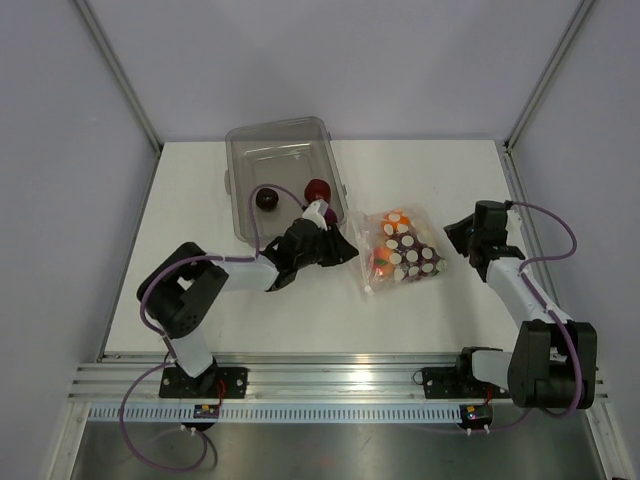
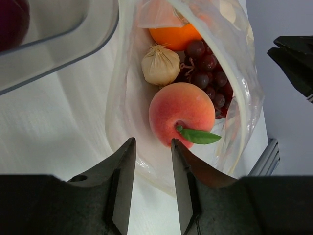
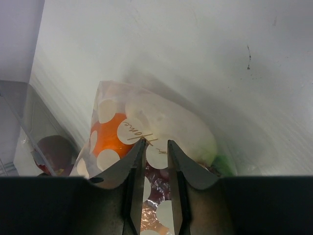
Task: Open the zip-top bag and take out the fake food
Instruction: Adjust the zipper food storage bag at the center of the board, then pick up the fake fruit from the zipper food storage bag, then place the fake fruit in the bin.
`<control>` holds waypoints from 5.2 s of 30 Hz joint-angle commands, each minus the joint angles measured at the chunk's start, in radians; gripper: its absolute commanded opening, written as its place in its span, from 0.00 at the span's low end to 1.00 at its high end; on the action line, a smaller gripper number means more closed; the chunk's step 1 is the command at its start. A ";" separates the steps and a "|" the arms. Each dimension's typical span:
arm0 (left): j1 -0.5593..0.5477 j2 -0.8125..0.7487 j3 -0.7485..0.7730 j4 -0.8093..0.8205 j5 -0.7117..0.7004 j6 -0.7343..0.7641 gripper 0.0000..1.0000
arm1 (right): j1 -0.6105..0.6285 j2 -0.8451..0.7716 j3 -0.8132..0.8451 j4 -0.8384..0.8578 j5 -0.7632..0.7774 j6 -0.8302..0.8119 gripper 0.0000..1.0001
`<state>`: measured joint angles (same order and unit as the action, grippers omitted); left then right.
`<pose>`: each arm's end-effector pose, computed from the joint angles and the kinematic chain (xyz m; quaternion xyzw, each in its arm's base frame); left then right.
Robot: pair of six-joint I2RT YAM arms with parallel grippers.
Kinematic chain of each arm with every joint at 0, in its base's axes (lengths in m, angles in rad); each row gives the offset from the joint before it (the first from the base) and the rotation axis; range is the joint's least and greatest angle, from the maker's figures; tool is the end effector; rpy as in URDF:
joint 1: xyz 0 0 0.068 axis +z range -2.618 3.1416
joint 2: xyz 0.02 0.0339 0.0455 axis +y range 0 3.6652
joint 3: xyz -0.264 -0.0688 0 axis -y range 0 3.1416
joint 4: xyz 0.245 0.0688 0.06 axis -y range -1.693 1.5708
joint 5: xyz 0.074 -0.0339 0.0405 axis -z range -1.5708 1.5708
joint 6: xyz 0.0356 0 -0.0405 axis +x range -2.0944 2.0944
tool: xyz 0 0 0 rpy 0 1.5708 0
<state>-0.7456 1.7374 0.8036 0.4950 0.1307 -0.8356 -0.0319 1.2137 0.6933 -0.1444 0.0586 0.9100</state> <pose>0.2589 -0.2454 0.1661 -0.0029 0.8430 -0.4191 0.3372 0.2561 -0.0103 0.2235 0.4192 0.7951 0.1621 0.4072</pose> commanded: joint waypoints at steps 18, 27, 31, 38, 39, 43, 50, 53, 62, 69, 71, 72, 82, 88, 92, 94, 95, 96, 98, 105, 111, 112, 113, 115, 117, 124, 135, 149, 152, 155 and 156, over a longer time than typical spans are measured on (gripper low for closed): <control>-0.031 0.106 0.118 0.108 0.099 -0.013 0.68 | 0.072 0.115 -0.002 0.072 -0.029 -0.028 0.32; -0.054 0.146 0.138 0.145 0.126 -0.023 0.83 | 0.075 0.147 -0.014 0.091 -0.054 -0.023 0.32; -0.061 0.165 0.151 0.154 0.133 -0.025 0.89 | 0.079 0.147 -0.017 0.095 -0.052 -0.023 0.32; -0.075 0.188 0.172 0.136 0.127 -0.020 0.93 | 0.087 0.173 -0.015 0.100 -0.054 -0.019 0.32; -0.077 0.189 0.175 0.132 0.124 -0.020 0.94 | 0.089 0.179 -0.015 0.101 -0.054 -0.019 0.32; -0.081 0.200 0.187 0.114 0.113 -0.014 0.98 | 0.089 0.195 -0.017 0.106 -0.088 -0.016 0.32; -0.095 0.232 0.220 0.076 0.107 -0.004 0.99 | 0.090 0.202 -0.020 0.117 -0.095 -0.014 0.32; -0.100 0.240 0.230 0.068 0.104 0.001 0.99 | 0.092 0.207 -0.020 0.117 -0.100 -0.011 0.31; -0.100 0.272 0.255 0.042 0.113 0.001 0.91 | 0.092 0.202 -0.020 0.117 -0.105 -0.013 0.31; -0.100 0.274 0.255 0.042 0.115 0.001 0.69 | 0.092 0.196 -0.021 0.114 -0.098 -0.014 0.31; -0.100 0.263 0.247 0.048 0.115 0.003 0.62 | 0.092 0.198 -0.020 0.114 -0.098 -0.013 0.31; -0.100 0.258 0.243 0.051 0.115 0.003 0.59 | 0.092 0.199 -0.020 0.114 -0.098 -0.014 0.31; -0.100 0.162 0.220 -0.045 0.037 0.030 0.54 | 0.092 0.191 -0.018 0.108 -0.088 -0.010 0.31; -0.100 0.103 0.213 -0.134 -0.025 0.058 0.54 | 0.092 0.181 -0.020 0.103 -0.083 -0.010 0.31; -0.097 0.031 0.168 -0.128 -0.068 0.052 0.54 | 0.092 0.176 -0.020 0.100 -0.083 -0.011 0.31; -0.094 0.005 0.143 -0.133 -0.078 0.053 0.54 | 0.092 0.172 -0.020 0.100 -0.083 -0.011 0.31; -0.087 -0.007 0.135 -0.134 -0.082 0.052 0.54 | 0.092 0.173 -0.020 0.100 -0.083 -0.011 0.31; -0.081 -0.033 0.126 -0.138 -0.086 0.047 0.54 | 0.092 0.173 -0.020 0.100 -0.083 -0.011 0.31; -0.064 -0.055 0.103 -0.142 -0.089 0.044 0.54 | 0.090 0.172 -0.020 0.098 -0.083 -0.011 0.31; -0.014 -0.154 0.051 -0.176 -0.108 0.049 0.54 | 0.092 0.164 -0.021 0.097 -0.082 -0.011 0.31; 0.044 -0.252 0.000 -0.177 -0.097 0.052 0.54 | 0.092 0.162 -0.021 0.097 -0.083 -0.013 0.31; 0.063 -0.280 -0.006 -0.174 -0.092 0.052 0.54 | 0.092 0.164 -0.021 0.097 -0.083 -0.011 0.31; 0.072 -0.294 -0.012 -0.174 -0.095 0.055 0.54 | 0.092 0.161 -0.021 0.097 -0.083 -0.013 0.31; 0.095 -0.320 -0.026 -0.180 -0.104 0.061 0.54 | 0.092 0.161 -0.021 0.098 -0.083 -0.011 0.31; 0.107 -0.351 -0.027 -0.190 -0.114 0.069 0.54 | 0.092 0.164 -0.021 0.098 -0.085 -0.011 0.31; 0.163 -0.387 -0.015 -0.237 -0.200 0.087 0.54 | 0.090 0.164 -0.021 0.101 -0.085 -0.011 0.31; 0.252 -0.354 0.054 -0.326 -0.266 0.128 0.54 | 0.092 0.159 -0.023 0.103 -0.092 -0.010 0.31; 0.328 -0.242 0.169 -0.383 -0.289 0.144 0.52 | 0.092 0.159 -0.025 0.106 -0.098 -0.008 0.31; 0.331 -0.197 0.203 -0.408 -0.302 0.145 0.52 | 0.092 0.158 -0.026 0.108 -0.098 -0.008 0.30; 0.338 -0.161 0.218 -0.414 -0.307 0.148 0.52 | 0.092 0.158 -0.028 0.106 -0.098 -0.008 0.30; 0.342 -0.151 0.229 -0.421 -0.310 0.148 0.52 | 0.092 0.158 -0.028 0.108 -0.100 -0.008 0.30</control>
<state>-0.4160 1.5646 0.9810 0.0784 -0.1432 -0.7040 0.0505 1.3941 0.6746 -0.0277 -0.0444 0.8982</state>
